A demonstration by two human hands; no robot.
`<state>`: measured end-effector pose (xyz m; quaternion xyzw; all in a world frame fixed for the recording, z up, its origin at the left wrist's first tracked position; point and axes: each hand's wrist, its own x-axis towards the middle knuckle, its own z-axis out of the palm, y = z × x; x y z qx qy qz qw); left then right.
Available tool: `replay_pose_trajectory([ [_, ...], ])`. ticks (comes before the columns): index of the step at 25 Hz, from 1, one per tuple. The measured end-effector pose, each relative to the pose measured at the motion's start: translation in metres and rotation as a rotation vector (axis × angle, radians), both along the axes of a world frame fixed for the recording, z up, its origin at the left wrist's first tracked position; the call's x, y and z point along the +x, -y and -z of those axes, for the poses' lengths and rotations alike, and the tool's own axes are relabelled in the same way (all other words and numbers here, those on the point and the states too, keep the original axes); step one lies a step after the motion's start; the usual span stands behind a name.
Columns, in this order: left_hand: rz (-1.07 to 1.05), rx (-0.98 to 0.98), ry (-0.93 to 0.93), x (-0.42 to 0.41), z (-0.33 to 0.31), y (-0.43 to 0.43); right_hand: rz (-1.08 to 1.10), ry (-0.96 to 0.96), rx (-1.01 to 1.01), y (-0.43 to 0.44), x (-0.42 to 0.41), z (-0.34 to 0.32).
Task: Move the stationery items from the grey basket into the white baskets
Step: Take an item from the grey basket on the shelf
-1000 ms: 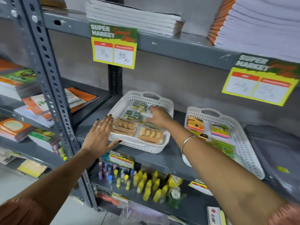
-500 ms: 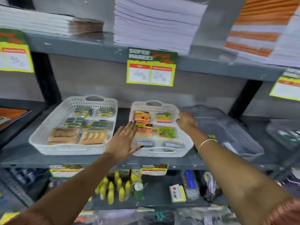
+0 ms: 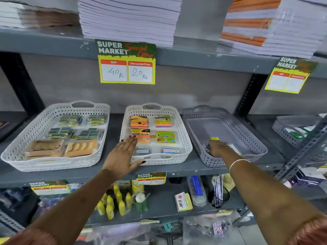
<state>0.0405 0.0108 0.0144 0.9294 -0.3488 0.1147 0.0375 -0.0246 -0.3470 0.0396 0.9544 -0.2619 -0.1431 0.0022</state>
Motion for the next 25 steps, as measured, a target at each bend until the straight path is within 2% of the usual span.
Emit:
replay_pose_trajectory([
  [4,-0.001,-0.02,-0.002,-0.001,0.0,0.001,0.081,0.069,-0.102,-0.001,0.002,-0.019],
  [8,-0.014,-0.021,-0.001,-0.002,0.0,0.002,0.171,0.292,-0.083,-0.018,0.016,-0.053],
  [10,-0.022,-0.016,0.0,-0.002,-0.001,0.002,0.07,0.404,-0.098,-0.042,0.03,-0.066],
  [12,-0.029,-0.009,-0.008,-0.003,-0.002,0.003,-0.087,0.455,-0.021,-0.078,0.043,-0.069],
  [17,-0.139,-0.03,0.001,-0.007,-0.005,-0.004,-0.408,0.276,0.188,-0.167,0.061,-0.042],
  [25,-0.195,-0.023,-0.036,-0.003,-0.005,-0.011,-0.51,0.209,0.219,-0.217,0.077,-0.008],
])
